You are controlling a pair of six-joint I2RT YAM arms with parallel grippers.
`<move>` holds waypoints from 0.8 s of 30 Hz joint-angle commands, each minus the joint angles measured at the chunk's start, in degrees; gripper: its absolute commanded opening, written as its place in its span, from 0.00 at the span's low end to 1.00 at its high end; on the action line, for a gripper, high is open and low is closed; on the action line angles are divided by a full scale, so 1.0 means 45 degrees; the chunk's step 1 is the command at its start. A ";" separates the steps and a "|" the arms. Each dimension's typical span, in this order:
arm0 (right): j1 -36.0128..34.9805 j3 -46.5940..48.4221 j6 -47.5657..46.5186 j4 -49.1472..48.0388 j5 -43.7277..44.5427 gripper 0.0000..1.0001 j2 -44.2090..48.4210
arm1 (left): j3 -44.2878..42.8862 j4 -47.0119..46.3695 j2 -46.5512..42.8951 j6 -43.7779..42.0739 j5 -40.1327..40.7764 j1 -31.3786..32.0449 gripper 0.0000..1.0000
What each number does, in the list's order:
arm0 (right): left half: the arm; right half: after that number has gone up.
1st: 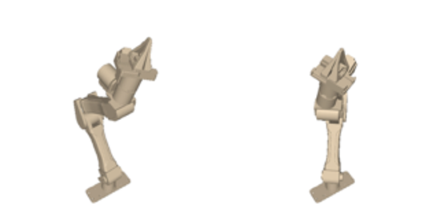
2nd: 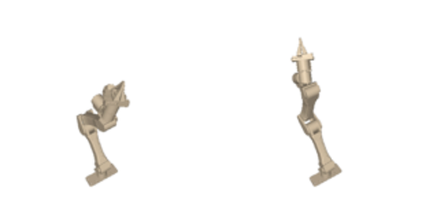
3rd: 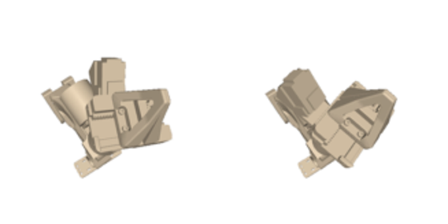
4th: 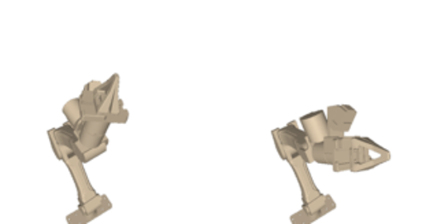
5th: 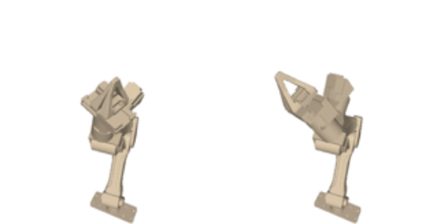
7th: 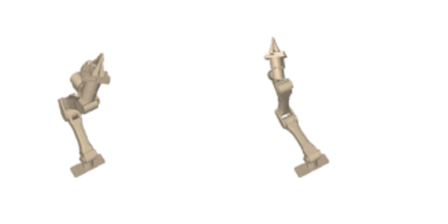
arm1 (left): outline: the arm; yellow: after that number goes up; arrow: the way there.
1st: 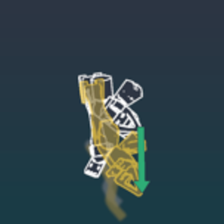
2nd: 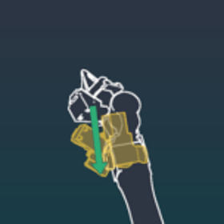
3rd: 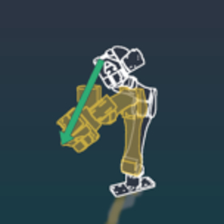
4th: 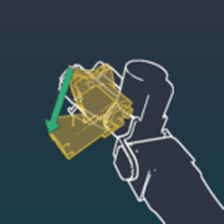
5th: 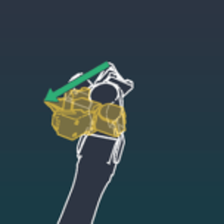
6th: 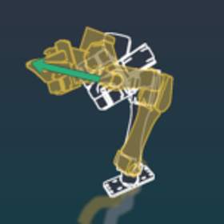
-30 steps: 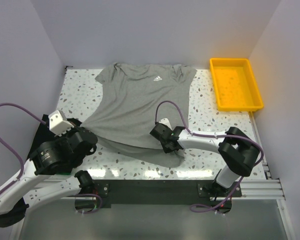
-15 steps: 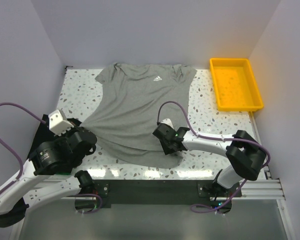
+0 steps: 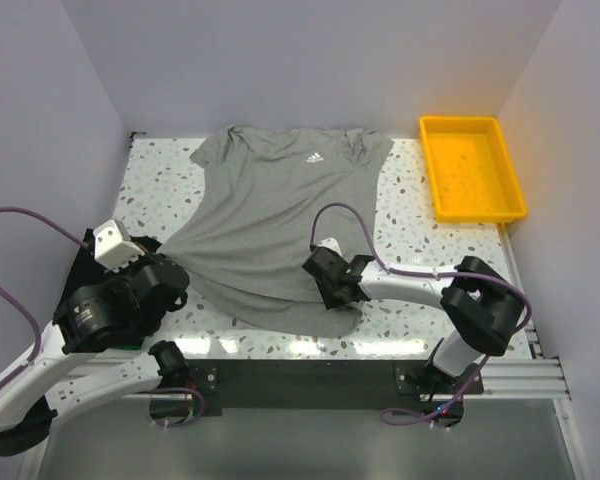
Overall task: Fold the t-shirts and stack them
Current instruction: Flatten the tshirt out
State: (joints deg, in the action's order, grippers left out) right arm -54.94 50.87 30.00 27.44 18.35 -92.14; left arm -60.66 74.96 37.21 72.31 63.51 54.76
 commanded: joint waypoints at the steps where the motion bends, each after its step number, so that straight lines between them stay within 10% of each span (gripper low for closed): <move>1: 0.0196 -0.0132 0.0188 -0.0375 0.0102 0.39 -0.0053 | -0.0523 0.0081 -0.0144 -0.0191 0.0810 -0.0041 0.00; 11: 0.0880 -0.0680 0.0521 -0.0512 -0.0620 0.20 0.0943 | -0.0542 0.0100 -0.0242 -0.0269 0.0771 -0.0041 0.00; 24: 0.1485 -0.1246 0.0482 -0.1391 -0.2670 0.20 0.1217 | -0.0562 0.0081 -0.0398 -0.0445 0.0731 -0.0041 0.00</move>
State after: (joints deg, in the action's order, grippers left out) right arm -49.12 46.35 31.53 23.68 9.30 -87.94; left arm -61.30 74.98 35.81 71.18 63.51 54.76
